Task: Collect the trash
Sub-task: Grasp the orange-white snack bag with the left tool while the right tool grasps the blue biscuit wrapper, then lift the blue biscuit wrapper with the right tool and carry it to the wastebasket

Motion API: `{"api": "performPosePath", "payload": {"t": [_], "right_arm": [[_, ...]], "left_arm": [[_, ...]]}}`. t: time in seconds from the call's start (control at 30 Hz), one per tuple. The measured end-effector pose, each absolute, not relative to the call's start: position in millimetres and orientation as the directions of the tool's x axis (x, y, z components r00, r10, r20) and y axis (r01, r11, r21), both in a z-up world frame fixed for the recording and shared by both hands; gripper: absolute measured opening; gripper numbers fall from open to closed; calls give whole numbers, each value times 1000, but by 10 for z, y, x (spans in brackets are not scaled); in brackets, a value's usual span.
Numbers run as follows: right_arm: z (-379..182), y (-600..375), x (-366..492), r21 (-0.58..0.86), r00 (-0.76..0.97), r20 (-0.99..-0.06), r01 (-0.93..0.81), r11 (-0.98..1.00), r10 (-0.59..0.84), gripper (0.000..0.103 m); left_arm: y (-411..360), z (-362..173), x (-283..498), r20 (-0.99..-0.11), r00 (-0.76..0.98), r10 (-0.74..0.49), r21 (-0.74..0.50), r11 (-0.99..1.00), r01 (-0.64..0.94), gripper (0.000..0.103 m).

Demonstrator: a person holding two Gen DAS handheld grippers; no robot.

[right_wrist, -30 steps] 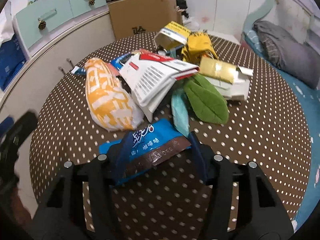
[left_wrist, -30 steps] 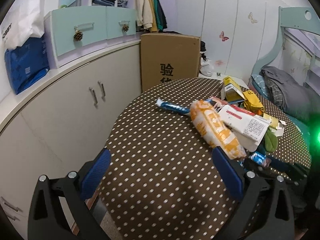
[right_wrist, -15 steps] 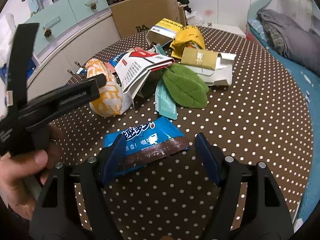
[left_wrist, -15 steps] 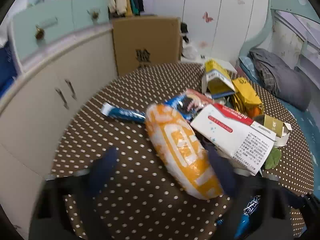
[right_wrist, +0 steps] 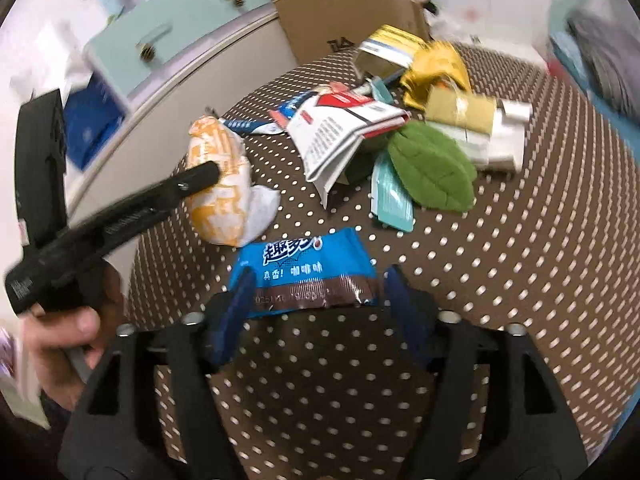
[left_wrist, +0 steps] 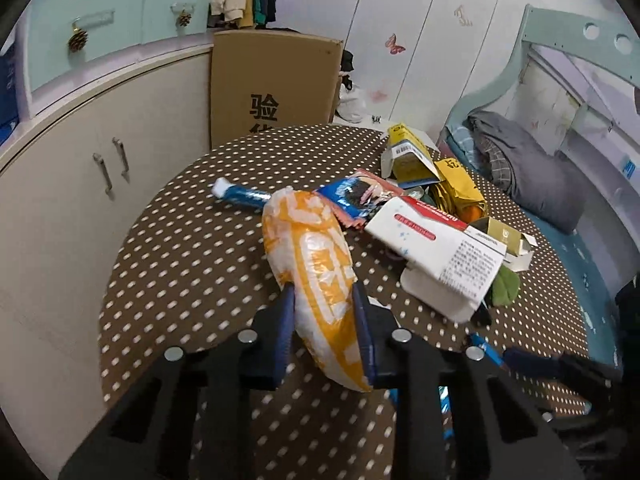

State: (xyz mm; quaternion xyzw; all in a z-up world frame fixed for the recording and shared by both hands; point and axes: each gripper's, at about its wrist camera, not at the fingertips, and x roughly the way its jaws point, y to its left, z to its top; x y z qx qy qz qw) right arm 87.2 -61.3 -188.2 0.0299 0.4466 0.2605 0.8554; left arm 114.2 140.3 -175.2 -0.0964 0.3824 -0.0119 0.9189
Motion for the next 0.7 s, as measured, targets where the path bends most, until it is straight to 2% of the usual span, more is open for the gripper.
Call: {"api": "performPosePath", "payload": {"t": [0.17, 0.3, 0.4, 0.53, 0.57, 0.6, 0.63, 0.7], "right_arm": [[-1830, -468, 808, 50, 464, -783, -617, 785, 414, 76], [-1877, -226, 787, -112, 443, -803, -769, 630, 398, 76], [-1966, -69, 815, -154, 391, -828, -847, 508, 401, 76], [-2005, -20, 1050, -68, 304, -839, -882, 466, 451, 75], [-2012, -23, 1107, -33, 271, -841, -889, 457, 468, 70], [-2010, -29, 1145, -1, 247, -842, -889, 457, 480, 58], [-1993, -47, 1187, 20, 245, -836, -881, 473, 491, 41], [-1981, -83, 1233, 30, 252, -833, -868, 496, 493, 35]], "left_arm": [[1577, -1682, 915, -697, 714, -70, -161, 985, -61, 28], [1669, -1692, 770, -706, 706, -53, -150, 986, -76, 28], [1732, -1711, 674, -712, 701, -47, -151, 985, -87, 28], [1774, -1734, 569, -719, 694, -40, -150, 984, -98, 28], [1774, -1737, 550, -719, 694, -40, -150, 984, -98, 28], [1775, -1735, 535, -719, 694, -42, -152, 984, -98, 28], [1771, -1729, 521, -718, 694, -43, -153, 983, -97, 28], [1763, -1721, 499, -717, 695, -46, -154, 984, -94, 28]]}}
